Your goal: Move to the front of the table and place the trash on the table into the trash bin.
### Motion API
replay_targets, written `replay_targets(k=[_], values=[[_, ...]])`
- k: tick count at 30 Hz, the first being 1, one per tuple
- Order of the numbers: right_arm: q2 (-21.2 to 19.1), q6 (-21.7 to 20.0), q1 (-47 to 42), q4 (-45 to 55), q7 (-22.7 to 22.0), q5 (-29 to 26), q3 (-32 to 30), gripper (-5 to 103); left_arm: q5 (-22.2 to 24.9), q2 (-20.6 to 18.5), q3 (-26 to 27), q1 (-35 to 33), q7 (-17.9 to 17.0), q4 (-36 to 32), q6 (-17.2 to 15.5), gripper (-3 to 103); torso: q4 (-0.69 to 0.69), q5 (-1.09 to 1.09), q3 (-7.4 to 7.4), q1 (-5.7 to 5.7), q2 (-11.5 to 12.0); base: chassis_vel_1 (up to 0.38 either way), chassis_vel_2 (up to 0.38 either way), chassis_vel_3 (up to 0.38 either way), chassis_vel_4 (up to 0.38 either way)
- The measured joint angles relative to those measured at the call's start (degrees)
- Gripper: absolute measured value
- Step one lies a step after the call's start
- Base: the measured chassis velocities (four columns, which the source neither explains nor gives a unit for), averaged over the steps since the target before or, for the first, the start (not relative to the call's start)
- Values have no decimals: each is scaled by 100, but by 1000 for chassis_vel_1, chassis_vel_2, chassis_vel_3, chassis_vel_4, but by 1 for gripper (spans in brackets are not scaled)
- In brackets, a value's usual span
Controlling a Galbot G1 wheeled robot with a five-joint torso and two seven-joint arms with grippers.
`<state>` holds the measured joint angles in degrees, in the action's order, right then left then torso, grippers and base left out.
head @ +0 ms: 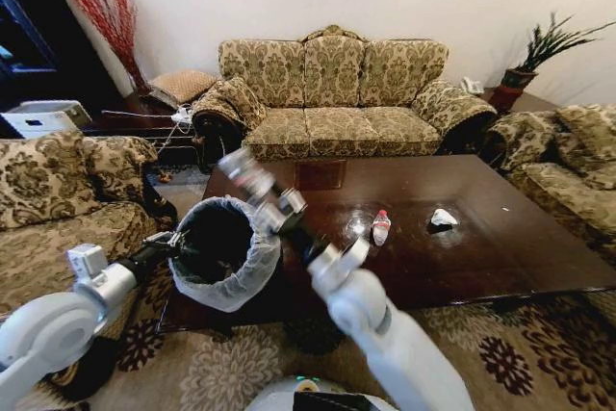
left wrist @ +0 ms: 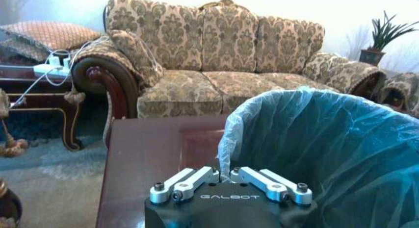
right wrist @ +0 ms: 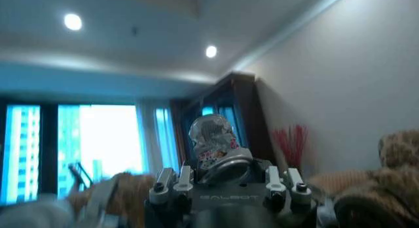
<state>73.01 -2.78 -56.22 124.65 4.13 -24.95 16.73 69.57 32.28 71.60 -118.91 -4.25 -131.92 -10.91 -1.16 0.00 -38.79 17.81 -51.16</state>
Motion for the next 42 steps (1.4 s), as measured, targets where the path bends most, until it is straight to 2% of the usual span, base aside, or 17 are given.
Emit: replay_targets(k=[1, 4, 5, 10, 15, 17, 20, 21, 23, 24, 27, 28, 30, 32, 37, 41, 42], values=[[0, 0, 0, 0, 0, 0, 0, 43, 0, 0, 0, 0, 0, 0, 0, 3, 0, 0, 0, 0, 0, 0, 0, 0, 0], [85, 9, -25, -222, 15, 271, 135, 57, 7, 53, 32, -35, 2, -72, -8, 3, 0, 0, -1, 1, 1, 0, 0, 0, 0], [85, 9, -25, -222, 15, 271, 135, 57, 7, 53, 32, -35, 2, -72, -8, 3, 0, 0, -1, 1, 1, 0, 0, 0, 0], [144, 14, 23, -291, -8, 311, 187, 74, 3, 97, 34, -39, 11, -80, -10, 3, -1, 0, -1, 1, 1, 0, 0, 0, 0], [159, 366, -128, -107, -97, 243, -106, 95, 2, 118, 14, 9, 23, -8, -10, 3, -1, 0, -1, 2, 2, 0, 0, 0, 0], [154, 480, -276, -12, -196, 233, -302, 98, -2, 139, 1, 27, 26, 29, -9, 3, 0, 1, -1, 1, 2, 0, 0, 0, 0], [156, 832, -921, -143, -633, 137, -1186, 100, -18, 230, -30, 76, 70, 81, 15, 3, -1, 1, 0, 1, 2, 0, 0, 0, 0], [156, 832, -921, -143, -633, 137, -1186, 100, -18, 230, -30, 76, 70, 81, 15, 3, -1, 1, 0, 1, 2, 0, 0, 0, 0], [198, 621, -1265, -313, -1325, 12, -1716, 100, -27, 232, -75, 125, 85, 129, 30, 3, 1, 1, -1, 1, 2, 0, 0, 0, 0], [198, 621, -1265, -313, -1325, 12, -1716, 100, -27, 232, -75, 125, 85, 129, 30, 3, 1, 1, -1, 1, 2, 0, 0, 0, 0], [295, 311, -1375, -421, -2530, -586, -2200, 100, -32, 204, -157, 227, 88, 176, 41, 3, 0, 1, -1, 1, 2, 0, 0, 0, 0], [295, 311, -1375, -421, -2530, -586, -2200, 100, -32, 204, -157, 227, 88, 176, 41, 3, 0, 1, -1, 1, 2, 0, 0, 0, 0], [421, 174, -1332, -488, -3131, -1082, -2394, 100, -36, 212, -196, 255, 88, 179, 44, 3, 0, 1, -1, 1, 2, -21, -17, 40, 23], [504, 101, -1283, -566, -3491, -1566, -2520, 100, -63, 234, -204, 248, 89, 183, 47, 3, -1, 0, -1, 1, 2, -77, -77, 95, 69], [541, 132, -1206, -691, -3842, -2159, -2665, 100, -89, 250, -204, 216, 101, 193, 57, 3, -2, -1, -1, 1, 2, -131, -144, 150, 136], [628, 191, -1085, -783, -4209, -3132, -2903, 100, -109, 249, -203, 190, 112, 188, 62, 3, 0, 2, -1, 1, 2, -223, -209, 214, 217], [628, 191, -1085, -783, -4209, -3132, -2903, 100, -109, 249, -203, 190, 112, 188, 62, 3, 0, 2, -1, 1, 2, -254, -285, 218, 264]])
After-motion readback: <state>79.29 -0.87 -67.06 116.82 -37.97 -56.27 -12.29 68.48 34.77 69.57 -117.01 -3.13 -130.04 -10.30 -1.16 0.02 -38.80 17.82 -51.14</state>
